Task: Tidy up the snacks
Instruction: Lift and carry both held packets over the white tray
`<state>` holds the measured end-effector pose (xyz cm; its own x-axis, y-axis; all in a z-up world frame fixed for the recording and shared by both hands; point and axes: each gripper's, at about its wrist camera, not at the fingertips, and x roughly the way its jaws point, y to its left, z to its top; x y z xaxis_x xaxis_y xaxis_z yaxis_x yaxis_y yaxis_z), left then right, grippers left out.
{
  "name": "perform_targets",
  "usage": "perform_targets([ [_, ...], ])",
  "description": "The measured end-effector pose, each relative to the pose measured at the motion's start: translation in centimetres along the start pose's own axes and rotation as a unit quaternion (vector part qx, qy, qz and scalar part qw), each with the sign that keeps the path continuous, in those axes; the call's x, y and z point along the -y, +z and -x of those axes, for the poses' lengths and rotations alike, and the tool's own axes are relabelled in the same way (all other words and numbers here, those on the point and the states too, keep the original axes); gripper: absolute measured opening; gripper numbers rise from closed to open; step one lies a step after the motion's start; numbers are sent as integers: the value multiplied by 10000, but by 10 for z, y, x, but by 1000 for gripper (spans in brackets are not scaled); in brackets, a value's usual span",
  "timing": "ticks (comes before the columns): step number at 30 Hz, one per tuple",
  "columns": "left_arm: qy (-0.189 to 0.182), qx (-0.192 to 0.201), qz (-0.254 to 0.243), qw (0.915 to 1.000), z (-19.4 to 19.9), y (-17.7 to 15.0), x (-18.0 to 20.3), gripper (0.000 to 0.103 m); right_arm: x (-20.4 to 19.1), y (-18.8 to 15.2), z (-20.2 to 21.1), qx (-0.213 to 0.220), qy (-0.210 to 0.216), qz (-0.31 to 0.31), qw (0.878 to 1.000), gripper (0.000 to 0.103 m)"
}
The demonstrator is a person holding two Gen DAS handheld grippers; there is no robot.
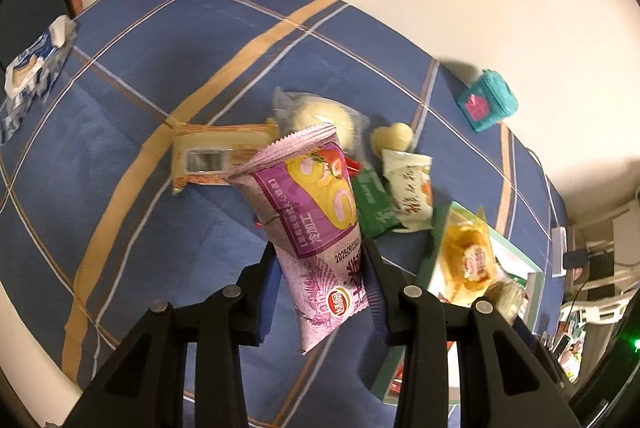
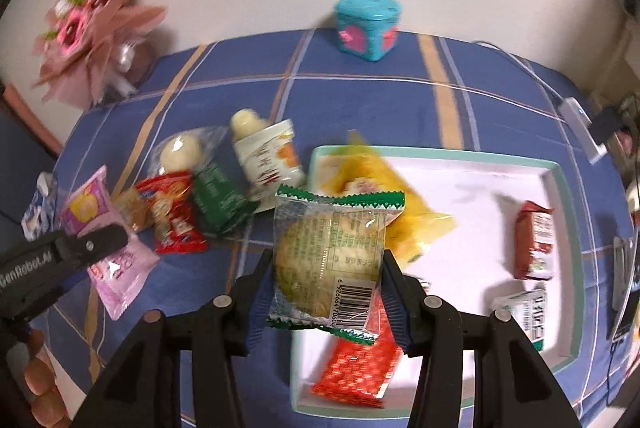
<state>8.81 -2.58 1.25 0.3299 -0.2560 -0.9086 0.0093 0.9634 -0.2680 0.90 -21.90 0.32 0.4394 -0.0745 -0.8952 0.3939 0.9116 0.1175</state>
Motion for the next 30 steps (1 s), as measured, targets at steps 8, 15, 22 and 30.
perform_targets([
  [8,-202,-120,-643,9977,-4,-21,54,41,71,3,11,81,-186,-860,9961,53],
  [15,-345,-279,-1384,9894,-11,-47,105,41,124,0,21,165,-325,-1352,9901,53],
  [22,-390,-397,-1859,9810,-18,-69,134,41,152,-3,27,212,-417,-1577,9864,53],
  [30,-326,-469,-2091,9762,-32,-78,144,41,149,-5,17,123,-361,-1492,9881,53],
])
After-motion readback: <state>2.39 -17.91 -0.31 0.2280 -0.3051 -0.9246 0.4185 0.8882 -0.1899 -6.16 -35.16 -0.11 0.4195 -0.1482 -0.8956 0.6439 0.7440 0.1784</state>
